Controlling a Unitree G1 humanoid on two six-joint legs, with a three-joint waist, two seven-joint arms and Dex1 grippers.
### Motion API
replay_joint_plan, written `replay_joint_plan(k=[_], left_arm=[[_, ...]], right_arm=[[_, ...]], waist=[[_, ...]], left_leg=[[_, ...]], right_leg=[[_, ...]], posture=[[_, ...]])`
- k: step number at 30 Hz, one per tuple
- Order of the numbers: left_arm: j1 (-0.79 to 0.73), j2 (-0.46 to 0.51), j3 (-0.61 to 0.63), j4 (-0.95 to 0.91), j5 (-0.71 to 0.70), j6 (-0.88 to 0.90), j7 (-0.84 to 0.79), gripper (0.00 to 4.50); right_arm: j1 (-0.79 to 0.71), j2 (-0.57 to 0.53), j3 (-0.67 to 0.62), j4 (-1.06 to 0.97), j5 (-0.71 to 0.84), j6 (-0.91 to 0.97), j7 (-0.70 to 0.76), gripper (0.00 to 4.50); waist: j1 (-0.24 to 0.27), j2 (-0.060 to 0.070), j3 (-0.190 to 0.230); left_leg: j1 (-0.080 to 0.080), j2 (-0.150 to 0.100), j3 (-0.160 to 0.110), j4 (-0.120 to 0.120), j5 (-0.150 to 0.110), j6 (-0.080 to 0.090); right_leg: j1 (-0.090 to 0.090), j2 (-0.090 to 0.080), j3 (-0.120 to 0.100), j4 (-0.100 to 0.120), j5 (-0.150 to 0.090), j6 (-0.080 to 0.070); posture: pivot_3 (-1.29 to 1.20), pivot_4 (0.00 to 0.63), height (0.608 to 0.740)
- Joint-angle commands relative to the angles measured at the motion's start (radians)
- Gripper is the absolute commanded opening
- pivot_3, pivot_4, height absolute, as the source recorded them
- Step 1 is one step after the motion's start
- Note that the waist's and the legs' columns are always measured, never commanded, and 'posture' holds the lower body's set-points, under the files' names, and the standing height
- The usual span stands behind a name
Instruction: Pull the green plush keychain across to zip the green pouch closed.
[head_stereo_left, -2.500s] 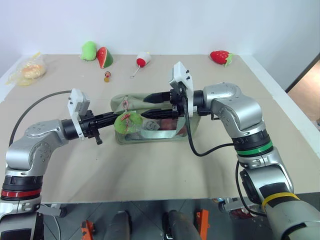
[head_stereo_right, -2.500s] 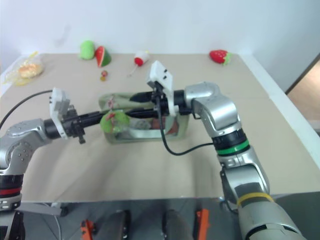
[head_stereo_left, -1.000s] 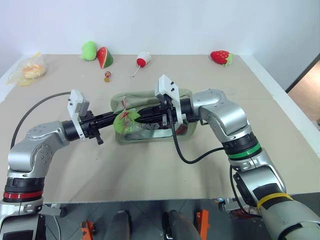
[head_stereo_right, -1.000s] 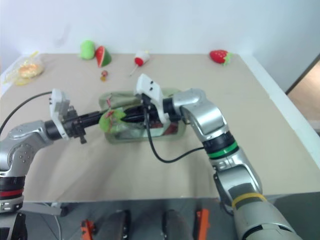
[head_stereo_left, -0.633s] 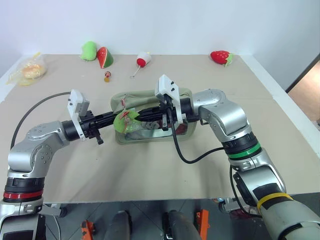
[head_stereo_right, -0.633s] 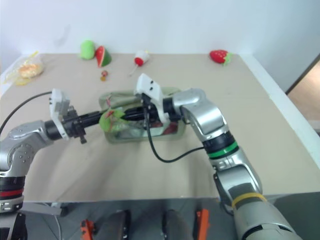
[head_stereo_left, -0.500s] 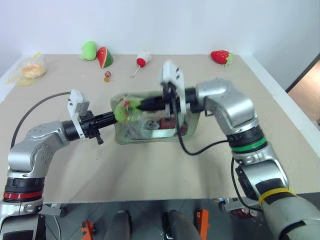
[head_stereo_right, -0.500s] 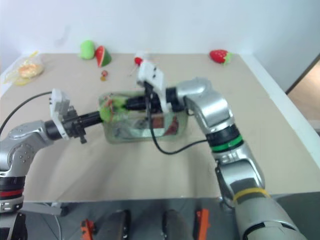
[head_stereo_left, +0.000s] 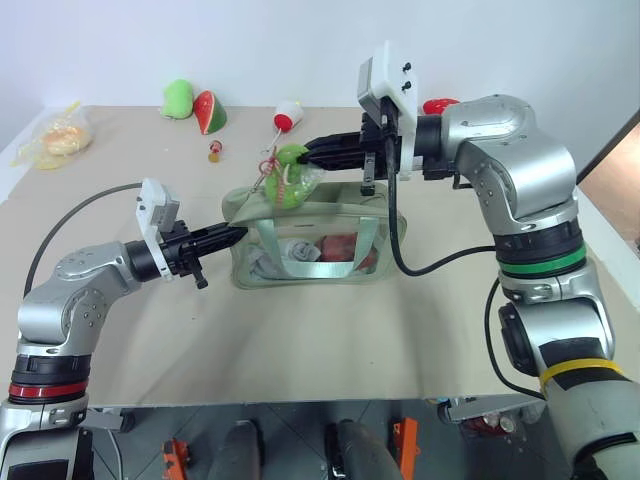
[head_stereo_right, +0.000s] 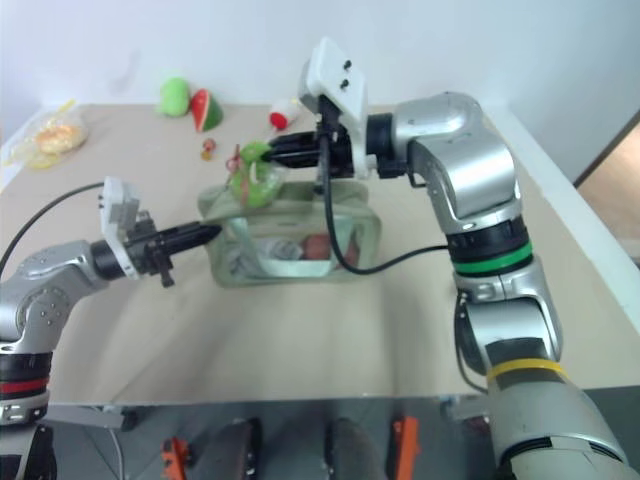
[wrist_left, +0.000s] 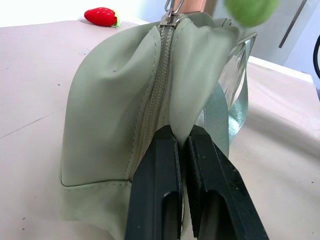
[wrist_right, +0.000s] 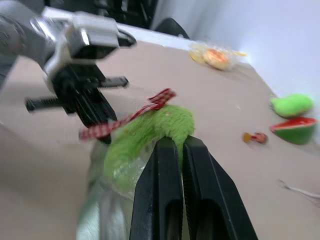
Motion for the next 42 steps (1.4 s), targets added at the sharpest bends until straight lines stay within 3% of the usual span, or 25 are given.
replay_joint_plan(k=[1, 19, 25, 33, 42], left_arm=[[0.002, 0.000, -0.012, -0.003, 0.007, 0.002, 0.001, 0.00], [-0.008, -0.001, -0.018, 0.015, 0.011, -0.002, -0.008, 0.00], [0.011, 0.006, -0.007, -0.001, 0.005, 0.003, -0.001, 0.00], [0.013, 0.012, -0.004, -0.001, -0.001, 0.008, 0.000, 0.00], [-0.012, 0.010, -0.019, 0.019, 0.004, 0.010, -0.010, 0.00]], right_arm=[[-0.010, -0.050, -0.013, -0.017, -0.039, -0.074, 0.017, 0.03], [-0.155, -0.034, 0.004, 0.088, -0.093, -0.199, 0.074, 0.03], [-0.097, -0.117, 0.000, 0.075, -0.120, -0.264, 0.143, 0.03], [-0.040, -0.219, -0.038, 0.106, -0.169, -0.304, 0.120, 0.03], [-0.012, -0.249, -0.042, 0.089, -0.177, -0.294, 0.097, 0.03]], waist=[[0.000, 0.000, 0.000], [0.001, 0.000, 0.000], [0.002, 0.000, 0.000], [0.003, 0.000, 0.000], [0.000, 0.000, 0.000]], left_leg=[[0.000, 0.000, 0.000, 0.000, 0.000, 0.000], [-0.001, 0.000, 0.000, 0.001, 0.000, 0.000], [-0.001, 0.000, 0.000, 0.001, 0.000, 0.000], [-0.002, -0.001, 0.000, 0.001, 0.000, 0.000], [0.000, -0.001, 0.001, 0.001, 0.000, 0.000]], right_leg=[[0.000, 0.000, 0.000, 0.000, 0.000, 0.000], [-0.001, 0.000, 0.000, 0.000, 0.000, 0.001], [-0.001, -0.001, 0.000, 0.000, 0.000, 0.001], [-0.001, -0.001, 0.000, 0.000, 0.000, 0.001], [-0.001, -0.001, 0.001, 0.001, 0.001, 0.001]], posture=[[0.00, 0.150, 0.740], [0.00, 0.150, 0.740], [0.00, 0.150, 0.740], [0.00, 0.150, 0.740], [0.00, 0.150, 0.740]])
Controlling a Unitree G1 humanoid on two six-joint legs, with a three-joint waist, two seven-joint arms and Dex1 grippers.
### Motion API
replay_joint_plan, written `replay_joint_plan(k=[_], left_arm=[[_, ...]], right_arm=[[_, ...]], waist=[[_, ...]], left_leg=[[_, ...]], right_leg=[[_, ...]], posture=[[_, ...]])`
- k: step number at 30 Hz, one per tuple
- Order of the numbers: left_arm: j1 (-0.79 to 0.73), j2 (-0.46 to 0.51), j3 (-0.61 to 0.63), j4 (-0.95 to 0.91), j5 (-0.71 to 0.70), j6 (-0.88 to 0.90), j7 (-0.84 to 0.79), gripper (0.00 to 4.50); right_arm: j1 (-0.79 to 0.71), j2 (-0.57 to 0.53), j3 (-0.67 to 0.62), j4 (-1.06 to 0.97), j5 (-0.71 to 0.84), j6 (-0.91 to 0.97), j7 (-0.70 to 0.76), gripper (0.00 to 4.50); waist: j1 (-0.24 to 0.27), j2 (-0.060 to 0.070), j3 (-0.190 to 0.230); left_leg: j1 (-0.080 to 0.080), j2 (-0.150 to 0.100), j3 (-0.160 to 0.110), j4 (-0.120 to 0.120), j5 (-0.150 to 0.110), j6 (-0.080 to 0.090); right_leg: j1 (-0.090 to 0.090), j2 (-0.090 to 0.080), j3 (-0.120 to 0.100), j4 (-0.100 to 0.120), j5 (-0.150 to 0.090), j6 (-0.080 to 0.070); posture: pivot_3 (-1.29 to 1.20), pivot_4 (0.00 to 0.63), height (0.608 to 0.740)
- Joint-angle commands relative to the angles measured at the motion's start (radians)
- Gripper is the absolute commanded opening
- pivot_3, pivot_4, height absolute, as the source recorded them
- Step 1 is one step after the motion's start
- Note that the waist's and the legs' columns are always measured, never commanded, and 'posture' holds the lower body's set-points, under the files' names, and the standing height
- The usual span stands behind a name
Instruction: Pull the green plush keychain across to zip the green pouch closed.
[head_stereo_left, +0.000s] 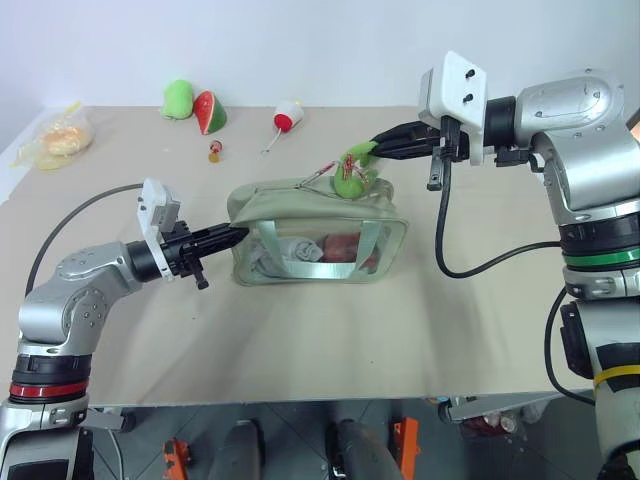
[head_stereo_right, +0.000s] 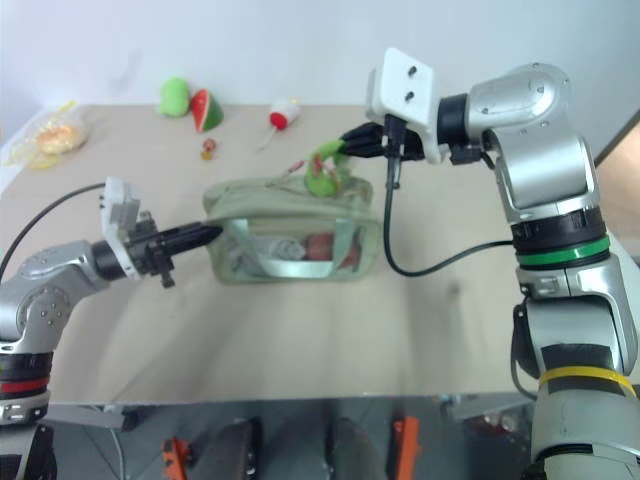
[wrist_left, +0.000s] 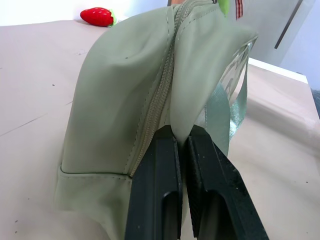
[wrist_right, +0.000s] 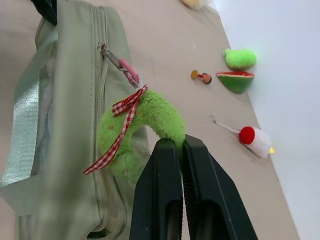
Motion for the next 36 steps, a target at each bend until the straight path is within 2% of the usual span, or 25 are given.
replay_joint_plan(k=[1, 7, 11, 18, 22, 29, 33, 36], left_arm=[[-0.008, 0.009, -0.013, 0.013, 0.013, 0.007, -0.006, 0.00], [0.006, 0.012, -0.006, -0.002, 0.005, 0.013, 0.000, 0.00], [0.015, 0.018, 0.005, -0.011, -0.003, 0.020, 0.002, 0.00], [0.016, 0.022, 0.011, -0.013, -0.010, 0.029, 0.003, 0.00], [0.014, 0.019, 0.009, -0.015, -0.011, 0.035, 0.004, 0.00], [0.011, 0.019, 0.010, -0.016, -0.012, 0.042, 0.005, 0.00], [0.012, 0.017, 0.010, -0.022, -0.013, 0.047, 0.008, 0.00], [0.012, 0.017, 0.010, -0.022, -0.013, 0.049, 0.009, 0.00]], right_arm=[[-0.008, -0.040, -0.054, -0.016, -0.012, -0.007, -0.019, 0.03], [0.069, -0.150, -0.049, 0.051, -0.095, -0.098, -0.035, 0.03], [0.113, -0.234, -0.053, 0.166, -0.166, -0.180, -0.079, 0.03], [0.206, -0.278, -0.049, 0.285, -0.227, -0.254, -0.156, 0.03], [0.322, -0.235, -0.029, 0.265, -0.254, -0.250, -0.221, 0.03], [0.490, -0.071, 0.037, 0.147, -0.304, -0.198, -0.318, 0.03], [0.563, -0.013, 0.132, 0.094, -0.381, -0.237, -0.306, 0.03], [0.579, 0.000, 0.157, 0.070, -0.410, -0.265, -0.283, 0.03]], waist=[[0.000, 0.000, 0.000], [0.002, 0.000, 0.000], [0.001, 0.000, 0.000], [-0.001, 0.000, 0.000], [0.000, 0.000, 0.000], [-0.001, 0.000, -0.001], [-0.002, -0.002, -0.002], [-0.003, -0.006, -0.004]], left_leg=[[0.000, 0.000, 0.000, 0.000, 0.000, 0.000], [-0.001, -0.001, 0.001, 0.001, 0.000, 0.000], [0.000, -0.002, 0.002, 0.000, 0.000, 0.000], [0.001, -0.002, 0.003, 0.001, 0.000, 0.000], [0.001, -0.002, 0.003, 0.001, 0.000, 0.000], [0.002, -0.001, 0.004, 0.003, 0.000, 0.000], [0.004, -0.001, 0.003, 0.005, 0.001, 0.000], [0.009, -0.001, 0.004, 0.005, 0.000, 0.000]], right_leg=[[0.000, 0.000, 0.000, 0.000, 0.000, 0.000], [0.000, -0.002, 0.000, -0.001, -0.001, 0.002], [0.000, -0.002, 0.001, 0.000, 0.000, 0.002], [0.001, -0.002, 0.003, 0.000, 0.000, 0.002], [0.001, -0.002, 0.003, 0.000, 0.001, 0.002], [0.002, -0.001, 0.004, 0.000, 0.002, 0.003], [0.004, 0.000, 0.004, 0.000, 0.003, 0.003], [0.011, 0.000, 0.004, 0.000, 0.000, -0.001]], posture=[[0.00, 0.150, 0.740], [0.00, 0.150, 0.740], [0.00, 0.150, 0.740], [0.00, 0.150, 0.740], [0.00, 0.150, 0.740], [0.00, 0.150, 0.740], [0.00, 0.150, 0.740], [0.00, 0.150, 0.740]])
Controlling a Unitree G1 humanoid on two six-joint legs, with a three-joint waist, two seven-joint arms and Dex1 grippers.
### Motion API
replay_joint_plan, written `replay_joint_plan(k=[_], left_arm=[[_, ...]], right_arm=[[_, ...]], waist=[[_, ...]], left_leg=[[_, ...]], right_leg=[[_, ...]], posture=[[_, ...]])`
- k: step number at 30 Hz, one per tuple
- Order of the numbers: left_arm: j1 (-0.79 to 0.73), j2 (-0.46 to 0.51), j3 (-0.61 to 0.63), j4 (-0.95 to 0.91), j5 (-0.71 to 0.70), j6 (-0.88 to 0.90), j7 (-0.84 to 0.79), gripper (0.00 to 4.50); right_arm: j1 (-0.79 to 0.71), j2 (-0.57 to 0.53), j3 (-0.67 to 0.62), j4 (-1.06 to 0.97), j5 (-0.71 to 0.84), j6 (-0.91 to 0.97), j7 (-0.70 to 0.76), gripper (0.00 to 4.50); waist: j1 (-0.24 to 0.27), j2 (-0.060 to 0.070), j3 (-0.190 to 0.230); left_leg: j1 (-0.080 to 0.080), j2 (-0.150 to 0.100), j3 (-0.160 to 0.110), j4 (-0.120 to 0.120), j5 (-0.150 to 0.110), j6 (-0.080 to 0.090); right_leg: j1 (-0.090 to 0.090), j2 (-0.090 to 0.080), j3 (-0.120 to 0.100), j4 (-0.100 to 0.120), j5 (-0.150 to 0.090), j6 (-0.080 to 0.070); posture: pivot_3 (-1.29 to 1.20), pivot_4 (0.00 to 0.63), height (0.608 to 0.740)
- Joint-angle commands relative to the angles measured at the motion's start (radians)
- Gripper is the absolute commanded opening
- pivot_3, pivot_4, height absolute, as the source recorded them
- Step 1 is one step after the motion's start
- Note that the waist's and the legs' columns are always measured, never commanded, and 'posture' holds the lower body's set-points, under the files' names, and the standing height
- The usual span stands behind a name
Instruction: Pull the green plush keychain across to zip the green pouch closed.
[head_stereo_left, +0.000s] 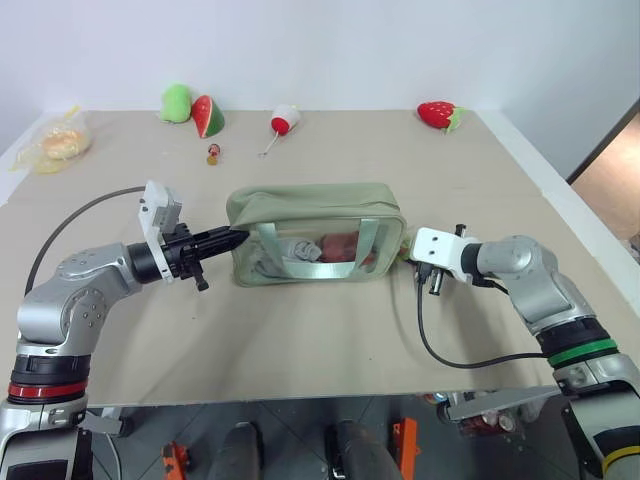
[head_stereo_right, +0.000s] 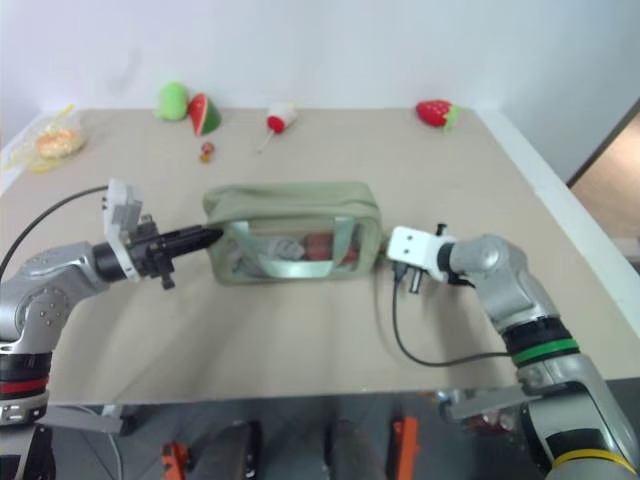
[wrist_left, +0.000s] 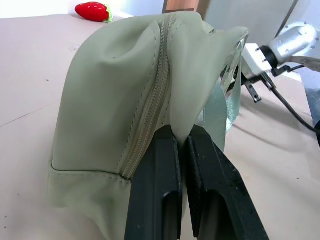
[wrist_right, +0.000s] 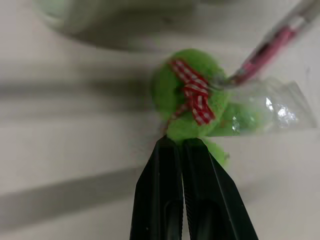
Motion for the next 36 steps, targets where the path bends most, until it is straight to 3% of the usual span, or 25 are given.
replay_joint_plan(k=[1, 8, 13, 14, 24, 27, 31, 36], left_arm=[[0.007, 0.012, 0.008, -0.014, -0.002, 0.006, 0.001, 0.00], [0.014, 0.007, 0.009, -0.019, -0.004, 0.005, 0.009, 0.00], [0.011, 0.009, 0.016, -0.013, -0.016, 0.015, 0.008, 0.00], [0.011, 0.009, 0.017, -0.013, -0.020, 0.019, 0.007, 0.00], [-0.007, 0.040, 0.071, -0.008, -0.106, 0.117, 0.006, 3.42], [0.006, 0.064, 0.094, -0.014, -0.087, 0.097, 0.023, 4.47], [0.056, 0.095, 0.154, -0.045, -0.102, 0.076, 0.008, 4.49], [0.152, 0.098, 0.314, -0.035, -0.133, 0.066, 0.065, 4.49]], right_arm=[[0.037, 0.026, 0.071, -0.021, -0.039, -0.023, 0.049, 0.03], [0.018, 0.042, 0.008, 0.005, -0.010, 0.006, 0.064, 0.03], [-0.043, 0.048, -0.175, 0.022, 0.172, 0.154, 0.098, 0.03], [-0.051, 0.047, -0.196, 0.020, 0.201, 0.185, 0.108, 0.68], [-0.043, -0.033, -0.409, -0.110, 0.505, 0.421, 0.225, 4.00], [-0.017, -0.062, -0.443, -0.140, 0.563, 0.464, 0.251, 4.04], [0.018, -0.089, -0.477, -0.172, 0.610, 0.488, 0.251, 4.04], [0.096, -0.098, -0.621, -0.298, 0.762, 0.602, 0.211, 4.04]], waist=[[-0.001, -0.002, -0.001], [-0.001, -0.006, -0.003], [-0.001, -0.005, -0.003], [-0.001, -0.004, -0.002], [-0.001, -0.001, 0.000], [0.000, -0.001, 0.000], [-0.002, -0.001, 0.000], [0.000, 0.000, 0.000]], left_leg=[[0.002, 0.000, 0.000, 0.000, 0.000, 0.000], [0.005, 0.003, 0.000, -0.002, 0.000, 0.000], [0.005, 0.003, 0.000, -0.002, 0.000, 0.000], [0.005, 0.002, 0.000, -0.002, 0.000, 0.000], [0.001, 0.002, -0.001, -0.004, -0.001, 0.000], [0.001, 0.002, -0.001, -0.005, -0.001, 0.000], [0.000, 0.002, -0.001, -0.005, -0.001, 0.000], [0.000, 0.002, -0.001, -0.005, -0.001, 0.000]], right_leg=[[0.002, 0.000, 0.000, 0.000, -0.001, -0.001], [0.003, 0.002, -0.001, 0.000, -0.001, -0.003], [0.003, 0.002, -0.001, 0.000, -0.001, -0.003], [0.003, 0.002, -0.001, 0.000, -0.001, -0.003], [0.000, 0.002, -0.001, 0.000, 0.000, 0.001], [-0.001, 0.002, -0.001, 0.000, 0.000, 0.000], [-0.001, 0.002, -0.001, 0.000, -0.002, -0.002], [-0.002, 0.002, -0.001, 0.000, -0.004, -0.004]], posture=[[0.00, 0.150, 0.740], [0.00, 0.150, 0.740], [0.00, 0.150, 0.740], [0.00, 0.150, 0.740], [0.00, 0.150, 0.740], [0.00, 0.150, 0.740], [0.00, 0.150, 0.740], [0.00, 0.150, 0.740]])
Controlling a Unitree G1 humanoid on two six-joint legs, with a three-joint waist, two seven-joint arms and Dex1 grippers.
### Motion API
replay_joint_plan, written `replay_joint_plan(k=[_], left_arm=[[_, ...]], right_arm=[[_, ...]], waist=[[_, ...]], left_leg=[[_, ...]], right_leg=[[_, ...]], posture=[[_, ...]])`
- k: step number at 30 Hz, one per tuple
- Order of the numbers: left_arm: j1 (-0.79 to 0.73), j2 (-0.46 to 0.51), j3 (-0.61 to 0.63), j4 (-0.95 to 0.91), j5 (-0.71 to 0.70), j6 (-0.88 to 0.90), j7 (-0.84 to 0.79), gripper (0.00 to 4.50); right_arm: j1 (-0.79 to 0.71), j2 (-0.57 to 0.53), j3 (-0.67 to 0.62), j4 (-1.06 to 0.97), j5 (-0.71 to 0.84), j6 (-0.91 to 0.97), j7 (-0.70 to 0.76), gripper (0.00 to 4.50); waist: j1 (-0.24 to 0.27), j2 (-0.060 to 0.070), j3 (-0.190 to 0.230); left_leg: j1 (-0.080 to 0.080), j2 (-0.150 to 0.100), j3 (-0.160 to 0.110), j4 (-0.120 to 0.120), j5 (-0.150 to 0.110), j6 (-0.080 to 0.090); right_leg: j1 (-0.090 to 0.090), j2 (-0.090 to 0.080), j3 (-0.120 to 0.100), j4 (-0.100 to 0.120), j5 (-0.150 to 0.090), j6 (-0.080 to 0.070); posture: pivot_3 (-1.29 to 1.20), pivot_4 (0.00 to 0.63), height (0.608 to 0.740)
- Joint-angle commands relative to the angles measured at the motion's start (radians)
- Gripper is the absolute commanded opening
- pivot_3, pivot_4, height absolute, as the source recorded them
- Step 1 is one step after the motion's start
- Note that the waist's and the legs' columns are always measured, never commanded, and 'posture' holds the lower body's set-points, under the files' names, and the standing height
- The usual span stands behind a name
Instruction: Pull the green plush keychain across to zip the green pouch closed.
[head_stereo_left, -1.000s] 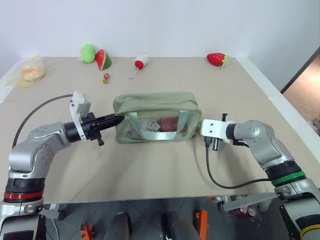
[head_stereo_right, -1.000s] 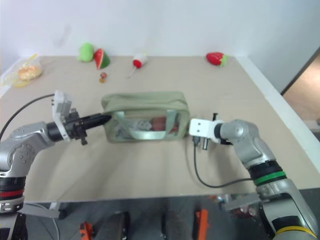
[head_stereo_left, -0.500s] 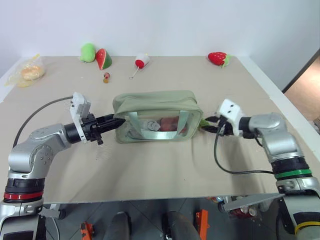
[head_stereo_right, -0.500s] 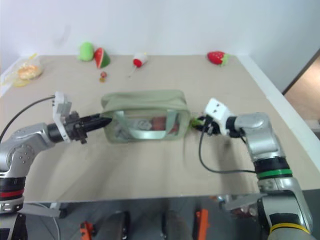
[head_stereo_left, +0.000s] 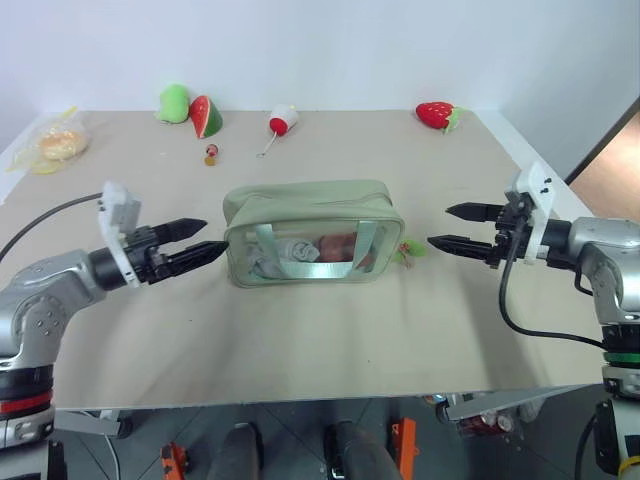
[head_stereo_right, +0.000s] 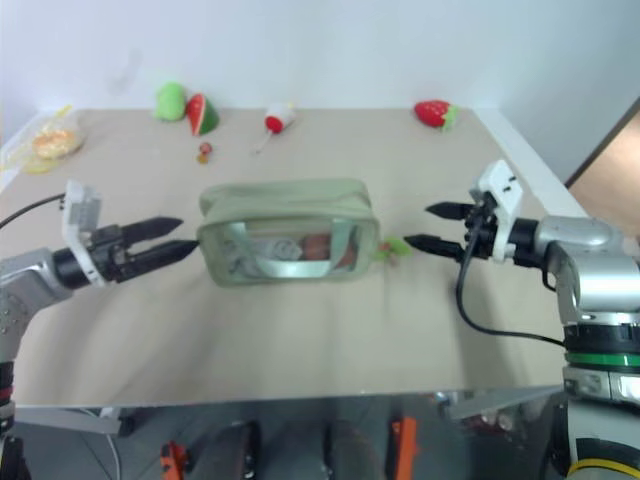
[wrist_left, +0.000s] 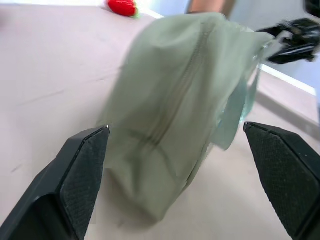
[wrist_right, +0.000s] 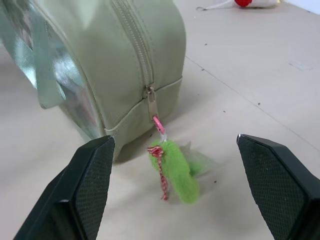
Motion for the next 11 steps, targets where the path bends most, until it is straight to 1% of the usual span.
replay_joint_plan(k=[1, 4, 6, 8, 11], left_arm=[[0.023, 0.003, 0.130, -0.007, -0.049, -0.013, 0.051, 4.49], [0.055, -0.019, 0.182, 0.003, -0.069, -0.008, 0.093, 4.49], [0.077, -0.034, 0.197, 0.007, -0.084, -0.001, 0.110, 4.49], [0.088, -0.046, 0.190, 0.008, -0.089, 0.004, 0.118, 4.49], [0.089, -0.048, 0.154, 0.015, -0.076, 0.000, 0.105, 4.49]], right_arm=[[0.030, -0.013, -0.145, -0.137, 0.136, 0.096, -0.051, 4.04], [0.084, 0.007, -0.253, -0.243, 0.252, 0.201, -0.127, 4.04], [0.126, 0.018, -0.293, -0.299, 0.298, 0.244, -0.177, 4.04], [0.161, 0.022, -0.292, -0.338, 0.314, 0.257, -0.209, 4.04], [0.180, 0.008, -0.247, -0.355, 0.301, 0.246, -0.227, 4.04]], waist=[[0.001, 0.000, 0.000], [0.002, 0.000, 0.000], [0.002, 0.000, 0.000], [0.003, 0.000, 0.000], [0.002, 0.000, 0.000]], left_leg=[[0.000, 0.000, 0.000, 0.000, 0.000, 0.000], [0.000, 0.000, -0.001, 0.001, 0.000, 0.000], [0.000, 0.000, 0.000, 0.001, 0.000, 0.000], [0.000, 0.000, 0.000, 0.001, 0.000, 0.000], [0.000, -0.001, 0.000, 0.003, 0.000, 0.000]], right_leg=[[0.000, 0.000, 0.000, 0.000, 0.000, 0.000], [0.000, 0.000, -0.001, 0.000, 0.000, 0.000], [0.001, -0.001, -0.001, 0.000, 0.000, 0.000], [0.001, -0.001, -0.001, 0.000, 0.000, 0.000], [0.001, -0.002, -0.001, 0.000, 0.000, 0.000]], posture=[[0.00, 0.150, 0.740], [0.00, 0.150, 0.740], [0.00, 0.150, 0.740], [0.00, 0.150, 0.740], [0.00, 0.150, 0.740]])
